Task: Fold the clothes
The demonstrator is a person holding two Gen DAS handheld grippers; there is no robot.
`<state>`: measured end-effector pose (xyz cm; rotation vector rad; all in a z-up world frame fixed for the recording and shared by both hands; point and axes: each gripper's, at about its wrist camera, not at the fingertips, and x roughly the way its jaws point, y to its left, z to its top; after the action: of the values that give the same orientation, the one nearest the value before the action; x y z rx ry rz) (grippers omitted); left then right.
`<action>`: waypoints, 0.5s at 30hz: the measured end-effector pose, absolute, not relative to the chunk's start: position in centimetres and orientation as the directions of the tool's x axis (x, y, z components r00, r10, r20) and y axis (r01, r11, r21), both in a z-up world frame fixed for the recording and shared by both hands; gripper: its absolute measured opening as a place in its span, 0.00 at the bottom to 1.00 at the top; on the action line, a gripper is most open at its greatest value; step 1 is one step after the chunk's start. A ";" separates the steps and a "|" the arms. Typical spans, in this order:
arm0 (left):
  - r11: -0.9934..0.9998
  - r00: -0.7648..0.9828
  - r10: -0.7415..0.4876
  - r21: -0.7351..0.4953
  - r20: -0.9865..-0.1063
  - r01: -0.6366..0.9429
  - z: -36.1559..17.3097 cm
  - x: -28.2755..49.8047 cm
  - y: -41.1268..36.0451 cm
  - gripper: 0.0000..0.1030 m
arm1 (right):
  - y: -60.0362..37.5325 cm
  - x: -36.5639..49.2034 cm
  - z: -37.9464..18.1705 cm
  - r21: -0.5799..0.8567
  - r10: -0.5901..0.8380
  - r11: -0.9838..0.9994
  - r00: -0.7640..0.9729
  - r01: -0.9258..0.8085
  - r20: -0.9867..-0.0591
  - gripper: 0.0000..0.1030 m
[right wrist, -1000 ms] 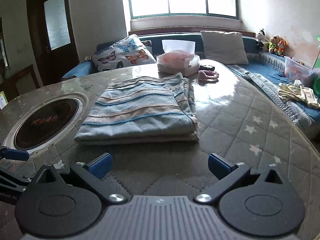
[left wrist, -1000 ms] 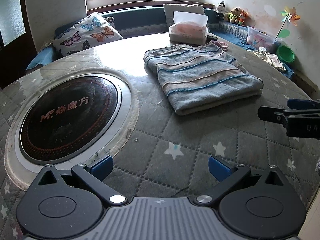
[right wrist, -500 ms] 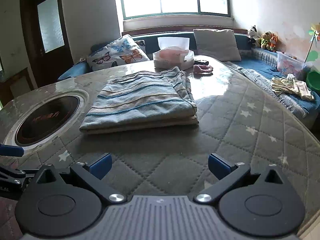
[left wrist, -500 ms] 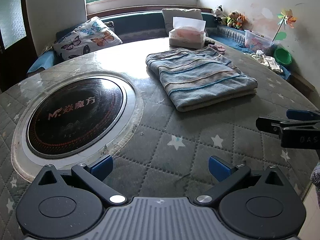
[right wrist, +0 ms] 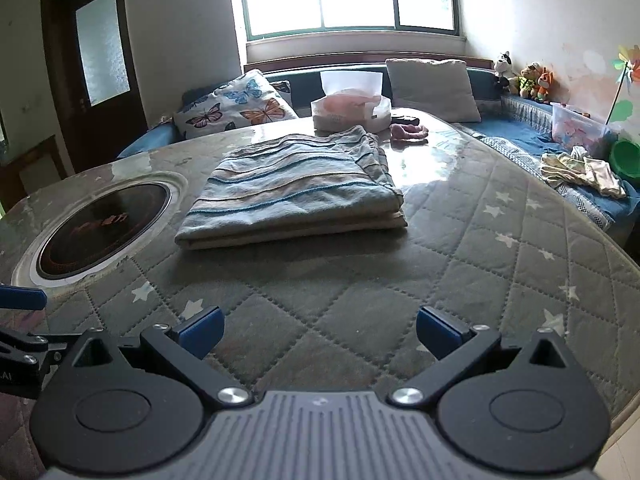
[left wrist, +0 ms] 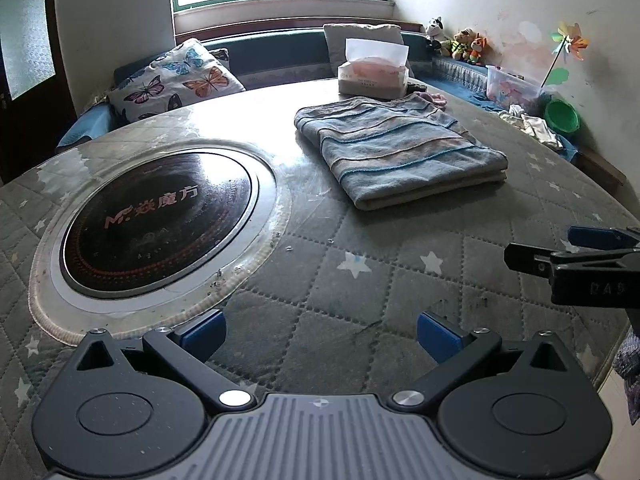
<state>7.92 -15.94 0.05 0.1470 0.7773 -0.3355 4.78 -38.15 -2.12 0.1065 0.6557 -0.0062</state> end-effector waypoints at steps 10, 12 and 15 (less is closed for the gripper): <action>0.937 0.669 -0.245 0.005 -0.701 0.349 0.0 7.4 -16.0 1.00 | -37.9 4.3 -1.9 0.087 0.029 0.996 0.797 0.030 -0.604 1.00; 0.938 0.669 -0.245 0.004 -0.701 0.347 0.0 7.4 -16.1 1.00 | -37.9 4.2 -1.9 0.085 0.027 0.996 0.797 0.030 -0.603 1.00; 0.938 0.669 -0.245 0.003 -0.702 0.347 0.0 7.3 -16.2 1.00 | -37.9 4.1 -1.9 0.081 0.024 0.996 0.797 0.031 -0.603 1.00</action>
<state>7.31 -16.19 -0.03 0.1411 0.7693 -0.3354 4.12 -37.90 -1.87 0.0882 0.6482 -0.0039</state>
